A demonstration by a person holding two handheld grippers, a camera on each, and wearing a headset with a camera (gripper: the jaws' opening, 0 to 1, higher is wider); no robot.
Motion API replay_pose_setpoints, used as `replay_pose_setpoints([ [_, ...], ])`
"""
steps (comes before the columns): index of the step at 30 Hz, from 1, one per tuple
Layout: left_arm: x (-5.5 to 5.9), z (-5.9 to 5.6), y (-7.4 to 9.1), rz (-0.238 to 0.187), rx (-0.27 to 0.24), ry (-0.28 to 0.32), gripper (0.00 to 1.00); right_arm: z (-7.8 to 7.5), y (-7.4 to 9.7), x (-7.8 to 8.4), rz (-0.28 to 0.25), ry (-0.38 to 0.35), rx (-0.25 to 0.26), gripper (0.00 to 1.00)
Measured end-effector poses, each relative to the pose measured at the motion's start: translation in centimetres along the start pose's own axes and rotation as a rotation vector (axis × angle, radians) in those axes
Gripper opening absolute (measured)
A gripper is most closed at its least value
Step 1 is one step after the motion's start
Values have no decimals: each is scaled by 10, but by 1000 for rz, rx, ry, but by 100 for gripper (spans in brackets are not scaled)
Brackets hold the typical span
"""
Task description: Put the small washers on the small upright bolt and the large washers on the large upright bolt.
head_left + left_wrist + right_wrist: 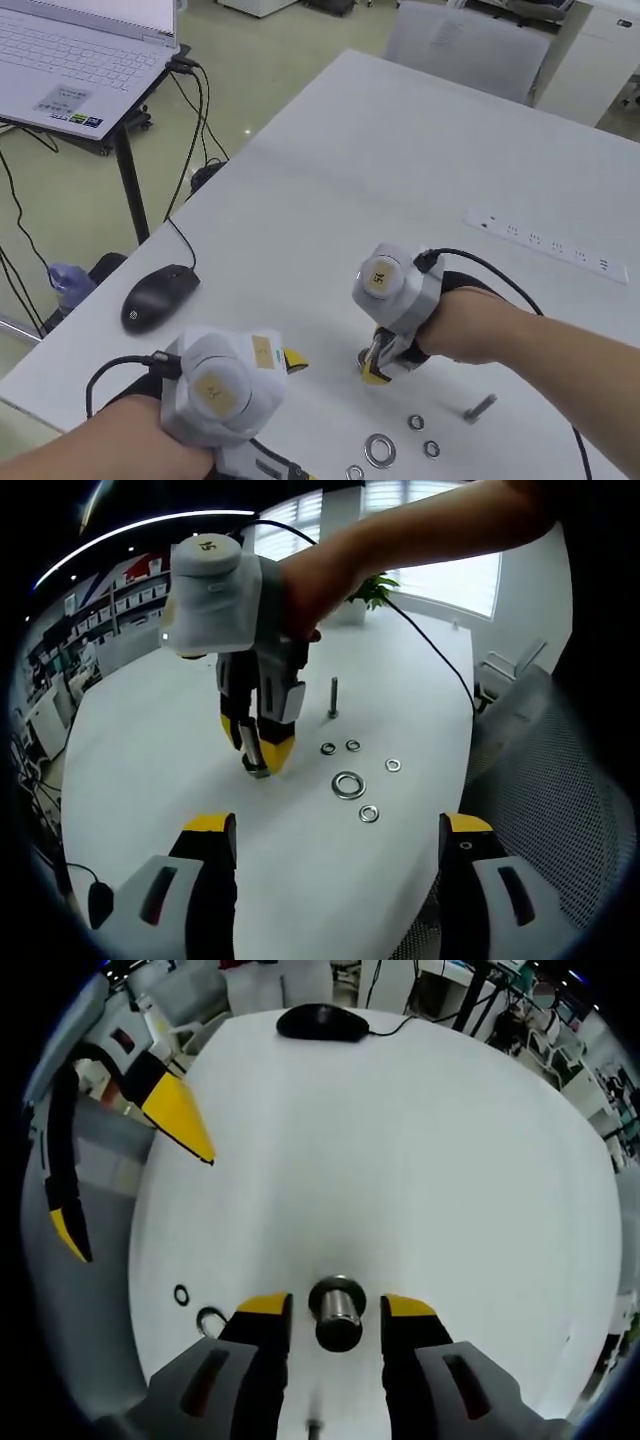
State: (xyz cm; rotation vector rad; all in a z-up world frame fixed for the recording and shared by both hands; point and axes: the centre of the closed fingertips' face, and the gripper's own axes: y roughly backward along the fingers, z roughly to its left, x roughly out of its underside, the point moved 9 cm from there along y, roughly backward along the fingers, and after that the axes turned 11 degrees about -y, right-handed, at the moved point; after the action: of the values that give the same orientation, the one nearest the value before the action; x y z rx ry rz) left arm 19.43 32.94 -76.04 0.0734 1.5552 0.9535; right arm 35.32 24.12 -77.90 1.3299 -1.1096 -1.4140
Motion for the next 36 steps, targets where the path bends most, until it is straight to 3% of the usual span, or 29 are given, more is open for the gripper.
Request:
replay_pose_setpoints([
  [16,-1,1,3,-10,2,5,84,5,33,-1,-52,25,-5,35],
  [24,-7,2,6,-18,7,-11,85,4,52,8,-69,13,23,35],
  [30,-8,4,5,-26,-8,-18,92,9,61,17,-67,19,33,35],
  [36,-8,3,6,-24,8,-18,93,17,70,24,-90,25,42,36],
])
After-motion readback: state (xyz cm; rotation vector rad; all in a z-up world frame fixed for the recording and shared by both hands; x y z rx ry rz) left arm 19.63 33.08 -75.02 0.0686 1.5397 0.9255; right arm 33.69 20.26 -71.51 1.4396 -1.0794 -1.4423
